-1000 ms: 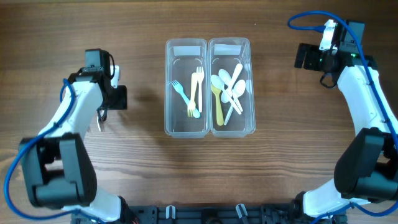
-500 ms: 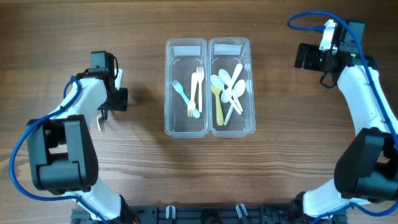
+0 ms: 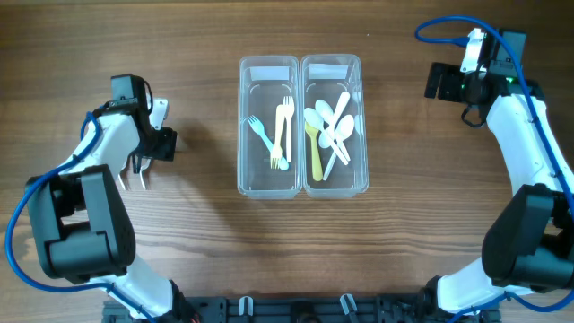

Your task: Pack container

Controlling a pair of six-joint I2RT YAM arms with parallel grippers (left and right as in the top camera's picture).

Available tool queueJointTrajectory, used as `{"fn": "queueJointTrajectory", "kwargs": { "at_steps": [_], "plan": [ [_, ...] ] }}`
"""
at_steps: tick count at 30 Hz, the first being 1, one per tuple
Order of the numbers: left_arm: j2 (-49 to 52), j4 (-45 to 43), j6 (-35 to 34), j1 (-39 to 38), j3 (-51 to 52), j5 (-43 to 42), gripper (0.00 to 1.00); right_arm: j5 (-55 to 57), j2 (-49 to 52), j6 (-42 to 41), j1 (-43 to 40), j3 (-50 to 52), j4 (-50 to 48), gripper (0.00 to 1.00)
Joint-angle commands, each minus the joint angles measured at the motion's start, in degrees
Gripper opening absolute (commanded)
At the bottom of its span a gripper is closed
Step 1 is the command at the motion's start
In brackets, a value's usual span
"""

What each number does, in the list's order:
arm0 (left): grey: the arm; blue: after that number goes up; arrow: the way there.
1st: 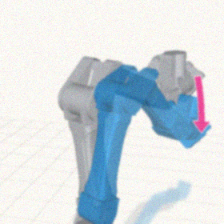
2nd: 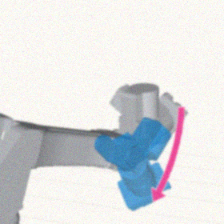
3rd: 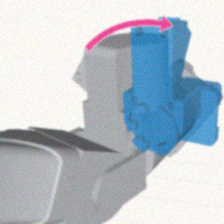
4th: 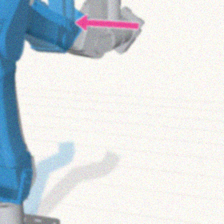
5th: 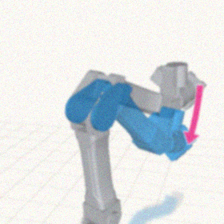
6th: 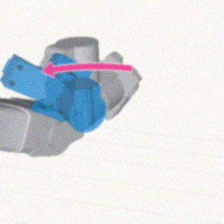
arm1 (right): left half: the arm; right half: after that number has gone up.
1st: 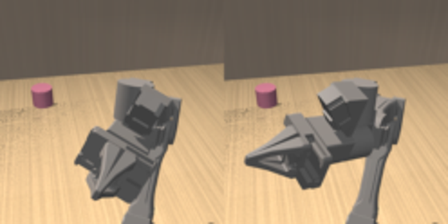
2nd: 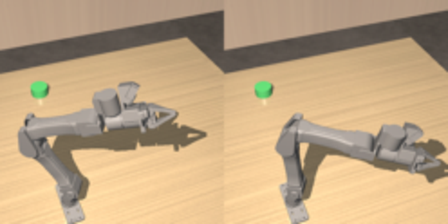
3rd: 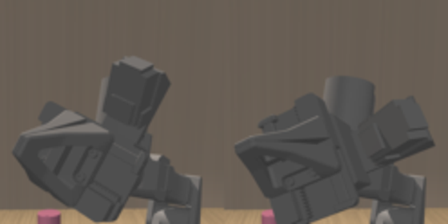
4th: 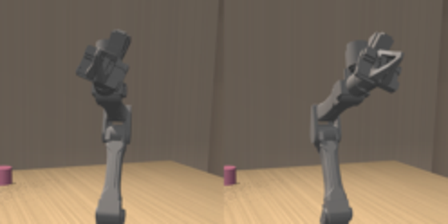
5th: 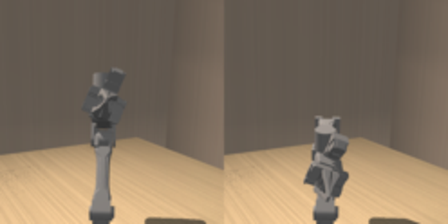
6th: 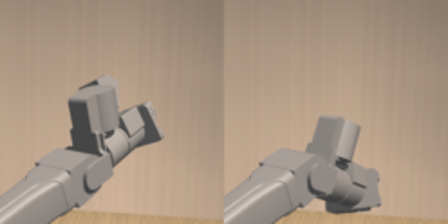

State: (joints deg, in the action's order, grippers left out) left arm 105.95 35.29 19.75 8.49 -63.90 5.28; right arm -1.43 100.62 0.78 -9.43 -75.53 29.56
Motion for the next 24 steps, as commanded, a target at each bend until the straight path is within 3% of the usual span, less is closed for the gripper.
{"fn": "queueJointTrajectory", "kwargs": {
  "at_steps": [1, 6, 19, 22, 24],
  "plan": [
    [0.15, -0.2, 2.58, 0.48, 0.31, -3.39, 0.61, 0.15, -0.85, 0.59, 0.2, -0.11, -0.07, 1.0],
    [0.22, 0.26, 2.56, 0.48, 0.33, -5.46, 0.5, 0.15, -0.85, 0.61, 0.2, -0.11, -0.07, 1.0],
    [6.56, 1.79, 2.58, 0.9, 0.37, -5.29, 0.49, 0.15, -0.85, 0.59, 0.2, -0.11, -0.07, 1.0],
    [6.8, 1.99, 2.54, 0.87, 0.37, -5.97, 0.35, 0.15, -0.85, 0.61, 0.2, -0.11, -0.07, 1.0],
    [6.78, 2.36, 2.49, 0.72, 0.35, -6.4, 0.19, 0.15, -0.85, 0.61, 0.2, -0.11, -0.07, 1.0]
  ]
}}
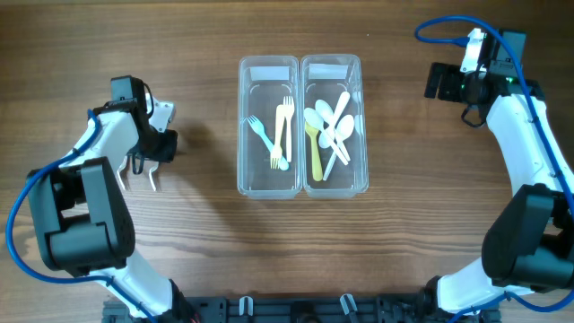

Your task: Pack container

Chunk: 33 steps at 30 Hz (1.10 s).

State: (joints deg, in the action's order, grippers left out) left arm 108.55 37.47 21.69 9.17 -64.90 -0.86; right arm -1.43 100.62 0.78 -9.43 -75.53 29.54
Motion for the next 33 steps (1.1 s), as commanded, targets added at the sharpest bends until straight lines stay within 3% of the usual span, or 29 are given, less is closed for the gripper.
{"fn": "queueJointTrajectory", "kwargs": {
  "at_steps": [1, 6, 9, 13, 18, 23, 28, 33],
  "plan": [
    [4.17, 0.39, 0.55, 0.02, 1.36, -0.5, 0.13, 0.15, -0.85, 0.61, 0.2, -0.11, -0.04, 1.0],
    [4.13, 1.16, -3.28, -0.07, 1.16, -4.46, 0.04, 0.15, -0.85, 0.61, 0.2, -0.11, -0.04, 1.0],
    [2.62, 1.42, -10.95, -0.55, -1.31, -12.74, 0.04, 0.15, -0.85, 0.61, 0.2, -0.11, -0.04, 1.0],
    [-1.01, 5.49, -19.32, -2.49, -8.74, -17.29, 0.04, 0.15, -0.85, 0.61, 0.2, -0.11, -0.04, 1.0],
    [-7.93, 11.43, -23.19, -8.24, -18.38, -28.17, 0.04, 0.15, -0.85, 0.61, 0.2, -0.11, -0.04, 1.0],
    [-12.63, 7.76, -33.51, -16.81, -18.71, -28.17, 0.04, 0.15, -0.85, 0.61, 0.2, -0.11, -0.04, 1.0],
    [-11.67, 7.1, -37.64, -23.89, -18.69, -18.56, 0.04, 0.15, -0.85, 0.61, 0.2, -0.11, -0.04, 1.0],
    [-10.71, 6.86, -39.15, -28.41, -18.67, -15.69, 0.06, 0.15, -0.85, 0.61, 0.2, -0.11, -0.04, 1.0]
  ]
}}
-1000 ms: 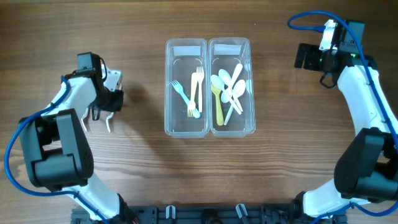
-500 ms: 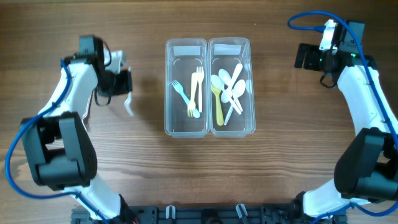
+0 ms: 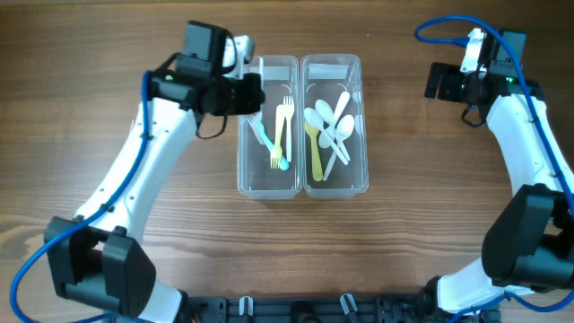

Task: Pack container
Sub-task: 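Place the white fork into the left container, then grasp the last white fork with the left gripper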

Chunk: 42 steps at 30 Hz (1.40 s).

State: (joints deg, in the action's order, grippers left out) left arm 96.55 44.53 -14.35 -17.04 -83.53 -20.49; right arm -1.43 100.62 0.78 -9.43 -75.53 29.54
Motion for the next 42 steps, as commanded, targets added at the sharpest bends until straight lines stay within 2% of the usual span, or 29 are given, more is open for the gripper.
{"fn": "queueJointTrajectory", "kwargs": {
  "at_steps": [1, 4, 5, 8, 9, 10, 13, 16, 17, 22, 24, 25, 27, 33, 37, 40, 42],
  "plan": [
    [1.33, -0.2, -3.1, -2.75, -0.04, 5.18, 0.08, 0.15, -0.85, 0.61, 0.2, -0.11, -0.04, 1.0],
    [1.51, -0.13, -3.06, -3.48, -0.07, 7.74, 0.24, 0.15, -0.85, 0.59, 0.2, -0.11, -0.04, 1.0],
    [1.51, -0.13, -3.04, -3.43, -0.07, 7.74, 0.4, 0.15, -0.85, 0.59, 0.2, -0.11, -0.04, 1.0],
    [1.51, -0.39, -2.8, -3.3, -0.07, 7.76, 0.74, 0.15, -0.85, 0.61, 0.2, -0.11, -0.04, 1.0],
    [1.49, -0.39, -2.8, -3.3, -0.07, 7.76, 0.95, 0.15, -0.85, 0.59, 0.2, -0.11, -0.04, 1.0],
    [1.49, -0.39, -2.51, -3.3, -0.07, 7.76, 1.0, 0.15, -0.85, 0.61, 0.2, -0.11, -0.04, 1.0],
    [1.49, -0.57, -2.14, -3.19, -0.07, 13.31, 1.0, 0.15, -0.85, 0.61, 0.2, -0.11, -0.04, 1.0],
    [1.49, 0.15, -2.16, -1.97, -0.07, 22.27, 1.0, 0.15, -0.85, 0.59, 0.2, -0.11, -0.04, 1.0],
    [1.46, 1.81, -2.19, -0.68, -0.07, 28.37, 0.99, 0.15, -0.85, 0.59, 0.2, -0.11, -0.04, 1.0],
    [1.51, 8.37, -2.21, 4.39, -0.04, 41.24, 0.8, 0.15, -0.85, 0.61, 0.2, -0.11, -0.04, 1.0],
    [1.49, 9.14, -2.51, 7.43, -0.04, 41.81, 0.73, 0.15, -0.85, 0.61, 0.2, -0.11, -0.04, 1.0],
    [1.49, 9.14, -2.91, 8.83, -0.04, 41.77, 0.65, 0.15, -0.85, 0.59, 0.2, -0.11, -0.04, 1.0],
    [1.51, 8.9, -2.91, 12.11, -0.04, 41.48, 0.61, 0.15, -0.85, 0.61, 0.2, -0.11, -0.04, 0.99],
    [2.54, 7.34, -2.86, 21.2, -0.04, 38.23, 0.57, 0.15, -0.85, 0.61, 0.2, -0.11, -0.04, 1.0],
    [5.57, 5.66, -2.84, 24.0, -0.04, 34.6, 0.56, 0.15, -0.85, 0.59, 0.2, -0.11, -0.04, 1.0],
    [8.87, 4.74, -2.84, 24.26, -0.04, 33.97, 0.59, 0.15, -0.85, 0.59, 0.2, -0.11, -0.04, 1.0],
    [11.58, 4.48, -2.82, 24.26, -0.04, 34.01, 0.65, 0.15, -0.85, 0.61, 0.2, -0.11, -0.04, 1.0]
  ]
}}
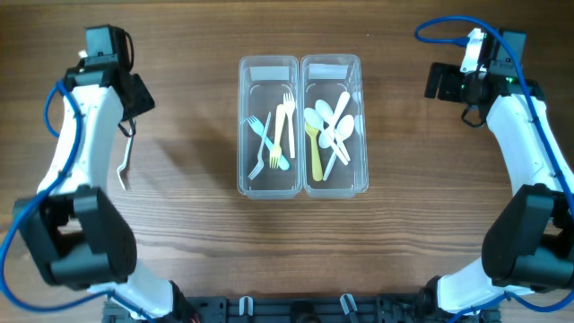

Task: Pack container
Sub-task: 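Grasp the last white fork with the left gripper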

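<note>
Two clear containers stand side by side at mid-table. The left container (268,184) holds several forks: a blue one, pale yellow ones and a clear fork (259,161) lying aslant. The right container (334,186) holds several spoons (330,126), white and yellow. My left gripper (124,169) hangs over bare wood far left of the containers. Its fingers show as one slim white shape with nothing visible in them. My right gripper (437,81) sits at the far right; its fingers are hidden under the dark wrist.
Bare wooden table (188,233) surrounds the containers. A blue cable (439,27) loops above the right arm. Both arm bases stand at the near edge, left and right.
My left gripper was over the far end of the left container; now it is back over the table at the far left. One more fork, the clear one, lies in the left container.
My left gripper stood over the table at the left with its fingers apart, then spread a little wider there. Then it was over the left container. Now it is back at the left and the container holds an extra fork. The right arm has not moved.
</note>
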Controlling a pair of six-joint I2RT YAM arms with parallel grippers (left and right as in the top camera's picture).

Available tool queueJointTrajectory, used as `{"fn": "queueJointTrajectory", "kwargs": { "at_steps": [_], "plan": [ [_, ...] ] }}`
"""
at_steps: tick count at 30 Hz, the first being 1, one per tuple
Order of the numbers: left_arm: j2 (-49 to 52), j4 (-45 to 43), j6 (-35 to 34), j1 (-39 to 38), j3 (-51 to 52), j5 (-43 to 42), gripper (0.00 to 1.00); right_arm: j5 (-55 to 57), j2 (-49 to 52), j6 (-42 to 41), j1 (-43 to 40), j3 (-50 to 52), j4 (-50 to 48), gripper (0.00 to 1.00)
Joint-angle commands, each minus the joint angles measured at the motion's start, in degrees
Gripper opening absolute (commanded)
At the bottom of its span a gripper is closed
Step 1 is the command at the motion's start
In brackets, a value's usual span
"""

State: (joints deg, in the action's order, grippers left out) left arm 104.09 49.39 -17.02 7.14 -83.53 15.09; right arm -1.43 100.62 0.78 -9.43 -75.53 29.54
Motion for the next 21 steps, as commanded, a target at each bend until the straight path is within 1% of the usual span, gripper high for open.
{"fn": "queueJointTrajectory", "kwargs": {
  "at_steps": [1, 3, 5, 8, 11, 16, 20, 21],
  "plan": [
    [5.27, -0.61, 0.31, 0.15, -0.04, -1.53, 0.65, 0.15, -0.85, 0.61, 0.2, -0.11, -0.04, 1.0],
    [6.88, -0.94, 0.28, 0.5, -0.04, -0.59, 0.63, 0.15, -0.85, 0.59, 0.2, -0.11, -0.04, 1.0],
    [9.25, -0.83, 0.57, 1.4, -0.04, -0.26, 0.58, 0.15, -0.85, 0.61, 0.2, -0.11, -0.04, 1.0],
    [12.61, -0.26, 4.46, 3.04, -0.04, -0.28, 0.58, 0.15, -0.85, 0.61, 0.2, -0.11, -0.04, 1.0],
    [14.14, 0.74, 4.61, 5.51, -0.04, -0.31, 0.55, 0.15, -0.85, 0.61, 0.2, -0.11, -0.04, 1.0],
    [14.23, 0.72, 4.94, 8.98, 0.31, -0.31, 0.56, 0.15, -0.85, 0.61, 0.2, -0.11, -0.04, 1.0],
    [14.23, 1.18, 13.03, 10.56, 1.03, -0.76, 0.56, 0.15, -0.85, 0.61, 0.2, -0.11, -0.04, 1.0],
    [14.23, 1.6, 14.12, 10.67, 1.03, -1.01, 0.56, 0.15, -0.85, 0.61, 0.2, -0.11, -0.04, 1.0]
  ]
}}
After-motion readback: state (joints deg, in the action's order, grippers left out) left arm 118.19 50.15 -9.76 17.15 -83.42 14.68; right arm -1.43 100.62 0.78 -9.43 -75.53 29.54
